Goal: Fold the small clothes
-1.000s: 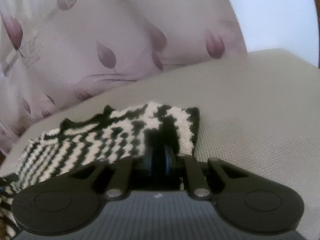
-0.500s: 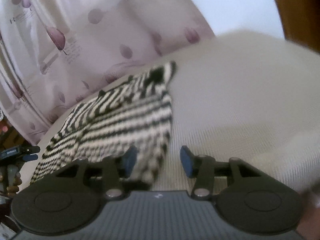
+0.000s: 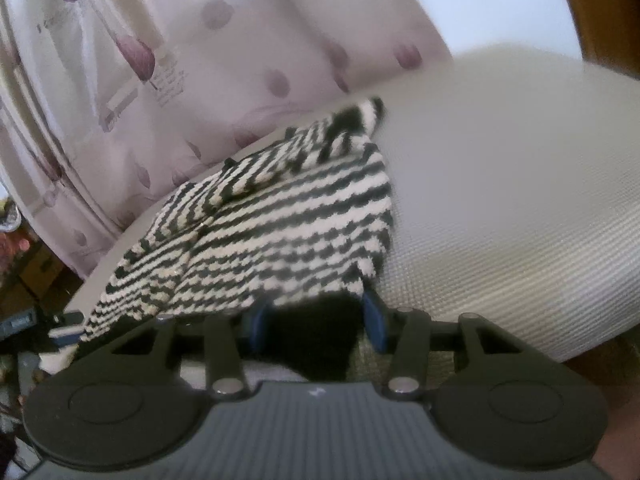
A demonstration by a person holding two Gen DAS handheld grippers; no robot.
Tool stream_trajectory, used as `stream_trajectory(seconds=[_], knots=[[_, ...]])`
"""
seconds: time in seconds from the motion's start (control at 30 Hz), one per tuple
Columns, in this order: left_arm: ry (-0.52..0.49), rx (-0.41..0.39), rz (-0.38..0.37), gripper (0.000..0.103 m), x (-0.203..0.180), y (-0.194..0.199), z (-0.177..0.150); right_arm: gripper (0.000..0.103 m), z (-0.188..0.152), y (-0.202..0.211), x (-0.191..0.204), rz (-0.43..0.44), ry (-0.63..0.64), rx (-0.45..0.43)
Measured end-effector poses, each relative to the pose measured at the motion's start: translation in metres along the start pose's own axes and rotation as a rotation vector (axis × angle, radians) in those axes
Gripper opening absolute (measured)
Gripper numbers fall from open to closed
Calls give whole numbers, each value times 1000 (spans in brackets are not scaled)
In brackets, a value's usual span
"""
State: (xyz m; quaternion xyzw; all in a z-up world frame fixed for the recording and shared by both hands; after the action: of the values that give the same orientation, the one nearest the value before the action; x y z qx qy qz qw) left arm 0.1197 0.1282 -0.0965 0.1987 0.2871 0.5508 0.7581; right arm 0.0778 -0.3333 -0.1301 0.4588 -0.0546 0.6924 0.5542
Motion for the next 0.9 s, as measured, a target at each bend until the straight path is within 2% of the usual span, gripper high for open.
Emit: stream_trajectory(seconds=[0.07,0.13,0.17,0.2,0.27,0.33,0.4,0.5,0.53,0.57,0.73,0.8,0.83,0.87,0.9], knots=[[-6,-8,-14,101,-1,0,0,46,0,-2,1,6,-7,4],[-28,-6,-23,97,-4,-2,1,34,-1,-3,0,-10,-17,-4],[-40,-6,-19,92,-5,-3,1,26,0,-4,-2,-22,-23,-3],[-48,-6,-13,88,-5,-2,0,24,1,-3,-5,-19,-38,-3],[-55,-3,-22,71,-5,-1,-1,23,2,-2,-10,0,-78,4],[-61,5,-33,63,-4,1,-2,23,3,-1,-12,13,-91,13],[-82,9,-41,64,-4,1,-3,23,4,-1,-13,26,-108,23],[-84,15,-102,88,-5,-1,-2,25,5,-2,-16,39,-152,33],[-79,18,-131,99,-7,-3,-1,26,6,-3,-17,44,-165,35],[-73,19,-146,103,-8,-5,-1,26,6,-4,-17,47,-176,34],[-67,6,-137,100,-10,-9,-1,30,5,-9,-15,67,-218,31],[-52,-1,-132,93,-8,-9,-1,30,5,-10,-15,71,-227,30],[-57,0,-118,81,-8,-8,0,30,5,-12,-14,72,-226,33],[-65,4,-101,59,-7,-8,0,30,4,-13,-13,70,-218,33],[-75,11,-78,45,-6,-9,0,29,4,-14,-10,62,-200,31]])
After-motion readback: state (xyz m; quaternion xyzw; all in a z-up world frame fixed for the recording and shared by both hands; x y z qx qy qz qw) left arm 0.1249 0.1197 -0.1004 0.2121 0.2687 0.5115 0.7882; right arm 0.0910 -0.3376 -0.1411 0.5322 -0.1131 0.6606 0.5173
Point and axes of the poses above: each gripper's, at about its wrist camera, not at the fingertips, and y roughly against the way its jaws point, x to its left, z to its top, the point moved 5 cm from there along -y, roughly the way its jaws point, and after that the axes turned 13 degrees about -y, right-handed, at the moved point
